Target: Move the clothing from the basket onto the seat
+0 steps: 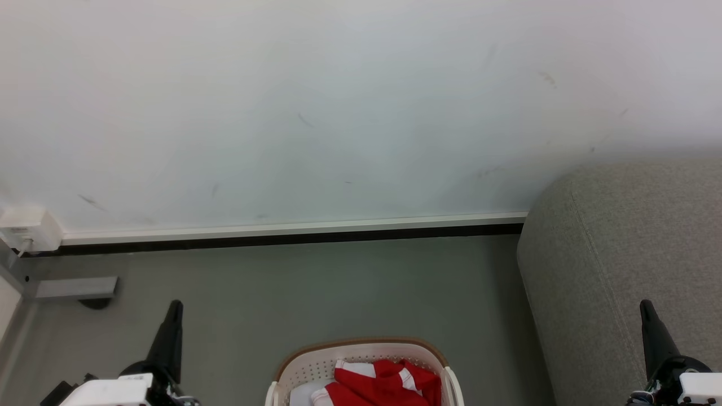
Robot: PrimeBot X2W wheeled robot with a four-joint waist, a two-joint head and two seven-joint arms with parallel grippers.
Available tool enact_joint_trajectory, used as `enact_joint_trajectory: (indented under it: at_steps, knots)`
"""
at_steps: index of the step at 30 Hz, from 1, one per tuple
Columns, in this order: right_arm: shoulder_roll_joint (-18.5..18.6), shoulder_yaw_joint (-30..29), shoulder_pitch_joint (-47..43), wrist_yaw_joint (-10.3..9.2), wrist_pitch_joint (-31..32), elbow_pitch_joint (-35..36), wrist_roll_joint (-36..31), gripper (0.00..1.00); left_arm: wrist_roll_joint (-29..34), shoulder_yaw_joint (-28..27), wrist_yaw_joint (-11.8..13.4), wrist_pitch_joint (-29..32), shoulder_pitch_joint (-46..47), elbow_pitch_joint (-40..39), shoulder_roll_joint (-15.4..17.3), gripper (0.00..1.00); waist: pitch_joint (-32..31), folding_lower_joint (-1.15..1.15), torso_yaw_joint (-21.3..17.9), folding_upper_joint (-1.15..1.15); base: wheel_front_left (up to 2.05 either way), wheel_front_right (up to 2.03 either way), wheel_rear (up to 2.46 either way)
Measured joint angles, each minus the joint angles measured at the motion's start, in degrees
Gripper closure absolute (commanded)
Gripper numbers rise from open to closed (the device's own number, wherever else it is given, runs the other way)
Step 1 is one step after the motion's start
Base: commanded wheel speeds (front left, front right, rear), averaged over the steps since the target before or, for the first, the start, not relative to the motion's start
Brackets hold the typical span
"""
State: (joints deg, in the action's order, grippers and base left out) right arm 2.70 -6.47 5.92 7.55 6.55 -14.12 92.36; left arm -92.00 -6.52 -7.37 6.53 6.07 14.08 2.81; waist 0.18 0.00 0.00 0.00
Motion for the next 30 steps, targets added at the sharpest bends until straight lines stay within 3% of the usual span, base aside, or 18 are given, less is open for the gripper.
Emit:
enact_joint_trajectory:
  at_steps: [30]
  knots:
    - [0.0,0.0,0.0,0.0,0.0,0.0,0.0,1.0,0.0,0.0,0.0,0.0,0.0,0.0,0.0,1.0,0.0,0.0,0.0,0.0,0.0,0.0,0.0]
